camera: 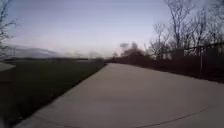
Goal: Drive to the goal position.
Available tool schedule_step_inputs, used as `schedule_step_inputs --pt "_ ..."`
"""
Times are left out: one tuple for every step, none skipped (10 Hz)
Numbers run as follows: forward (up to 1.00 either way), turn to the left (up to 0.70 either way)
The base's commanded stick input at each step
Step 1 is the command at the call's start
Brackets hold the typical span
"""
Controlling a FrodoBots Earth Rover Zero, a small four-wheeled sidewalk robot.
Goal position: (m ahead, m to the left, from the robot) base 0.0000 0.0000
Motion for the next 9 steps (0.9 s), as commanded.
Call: schedule_step_inputs --pt "0.0 0.0" --pt "0.01 0.0" --pt "0.04 0.0" --pt "0.05 0.0" --pt "0.05 0.0" --pt "0.05 0.0" --pt "0.05 0.0" --pt "0.02 0.0" --pt "0.02 0.0"
